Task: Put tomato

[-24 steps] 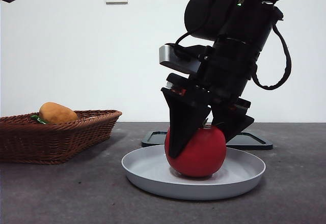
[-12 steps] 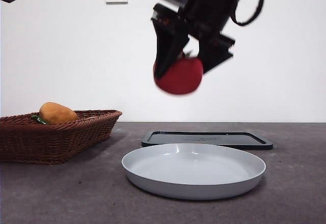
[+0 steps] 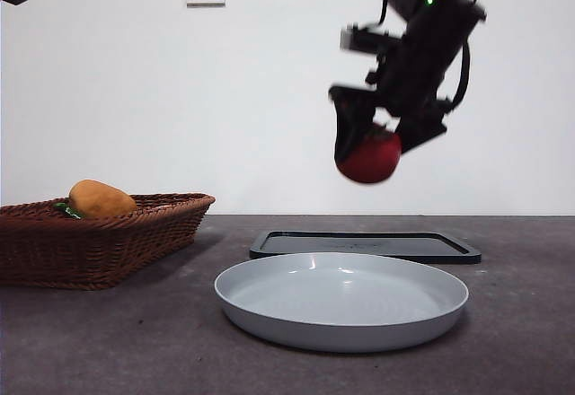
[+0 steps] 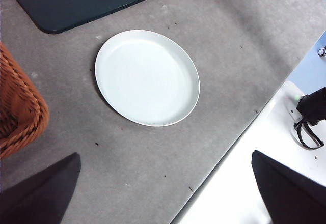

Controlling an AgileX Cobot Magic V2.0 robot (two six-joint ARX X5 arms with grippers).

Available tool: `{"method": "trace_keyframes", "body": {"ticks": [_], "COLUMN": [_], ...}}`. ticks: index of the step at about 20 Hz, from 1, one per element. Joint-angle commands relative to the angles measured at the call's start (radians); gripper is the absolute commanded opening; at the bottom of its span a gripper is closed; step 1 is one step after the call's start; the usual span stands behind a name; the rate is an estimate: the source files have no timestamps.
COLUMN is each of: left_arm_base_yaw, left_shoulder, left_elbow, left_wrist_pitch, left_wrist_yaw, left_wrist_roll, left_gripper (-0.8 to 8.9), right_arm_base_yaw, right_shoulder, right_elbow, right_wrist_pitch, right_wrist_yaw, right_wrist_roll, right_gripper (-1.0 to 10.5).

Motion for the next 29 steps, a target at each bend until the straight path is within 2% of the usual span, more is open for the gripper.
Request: {"method": "trace_keyframes", "body": {"ticks": [1,8,16,18,21,23,29], "left_arm_base_yaw": [-0.003,-0.003,-0.003,-0.003,-0.003,-0.003,-0.003], "left_shoulder": [0.005,0.005,0.005,0.005,0.005,0.005,0.005], "left_elbow": [0.017,0.017,0.017,0.017,0.017,0.017,0.017], "left_wrist_pitch": [0.008,0.002,0.002,0.002,0.002,0.002,0.003], "left_wrist_yaw": [0.005,0.005,0.005,0.005,0.006,0.005,0.005], "left_wrist_roll": [0.011,0.012,0.012,0.012,0.012,0.012,0.012], "left_gripper": [5.31,5.31,5.31,5.31,5.31,5.31,5.31], "right_arm_base_yaw": [-0.003,-0.01,-0.019,-0.019,-0.018,-0.019,-0.019], "right_shoulder": [0.082,0.277,0.328,0.328,0.327,0.32,0.248], "right_elbow": [0.05,0.204,0.214,0.214,0.214,0.228,0.356], "right_wrist_pitch": [0.01,-0.01,-0.042,-0.052,-0.066,-0.098,-0.296], "right_wrist_yaw": [-0.004,-0.021,-0.022,-0.024,-0.025,-0.024,-0.025], "right_wrist_roll": [-0.005,-0.005,-0.005,-0.005,-0.005,-0.004,-0.004], "right_gripper": [2.1,2.1,2.2,3.3,4.0,5.4,5.4]}}
